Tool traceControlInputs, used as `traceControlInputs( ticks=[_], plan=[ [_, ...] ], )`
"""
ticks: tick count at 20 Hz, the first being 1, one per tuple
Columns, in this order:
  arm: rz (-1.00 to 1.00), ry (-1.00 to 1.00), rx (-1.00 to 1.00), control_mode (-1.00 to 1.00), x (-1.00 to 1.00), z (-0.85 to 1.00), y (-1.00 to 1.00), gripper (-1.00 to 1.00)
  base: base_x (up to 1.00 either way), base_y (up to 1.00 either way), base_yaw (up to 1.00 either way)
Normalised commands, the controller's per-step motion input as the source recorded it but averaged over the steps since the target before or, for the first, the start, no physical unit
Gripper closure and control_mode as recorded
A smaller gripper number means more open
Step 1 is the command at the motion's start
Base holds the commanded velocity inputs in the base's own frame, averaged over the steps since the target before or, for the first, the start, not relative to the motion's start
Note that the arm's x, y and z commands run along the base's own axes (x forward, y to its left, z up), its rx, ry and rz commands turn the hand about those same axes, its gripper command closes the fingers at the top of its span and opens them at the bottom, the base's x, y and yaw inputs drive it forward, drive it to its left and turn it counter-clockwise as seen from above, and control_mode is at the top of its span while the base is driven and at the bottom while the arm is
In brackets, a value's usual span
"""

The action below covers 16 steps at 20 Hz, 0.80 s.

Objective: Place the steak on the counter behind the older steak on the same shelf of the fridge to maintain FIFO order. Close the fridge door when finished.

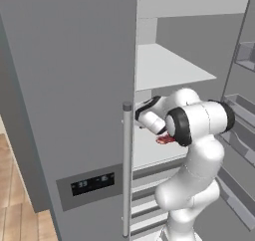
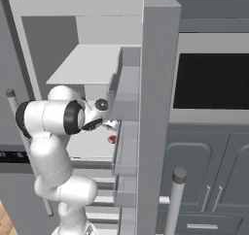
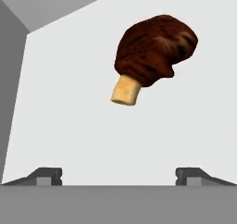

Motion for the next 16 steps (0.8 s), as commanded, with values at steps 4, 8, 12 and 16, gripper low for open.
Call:
traceControlInputs(
  ticks=[4, 8, 12, 16],
  plan=[
    [0.0, -0.03, 0.0, -1.0, -1.0, 0.91, 0.06, -1.0, 0.0, 0.0, 0.0],
    [0.0, 0.0, 0.0, -1.0, -1.0, 0.92, 0.0, -1.0, 0.0, 0.0, 0.0],
    [0.0, 0.01, 0.0, -1.0, -1.0, 1.0, 0.0, -1.0, 0.0, 0.0, 0.0],
    [0.0, 0.07, 0.0, -1.0, -1.0, 1.0, 0.0, -1.0, 0.0, 0.0, 0.0]
  ],
)
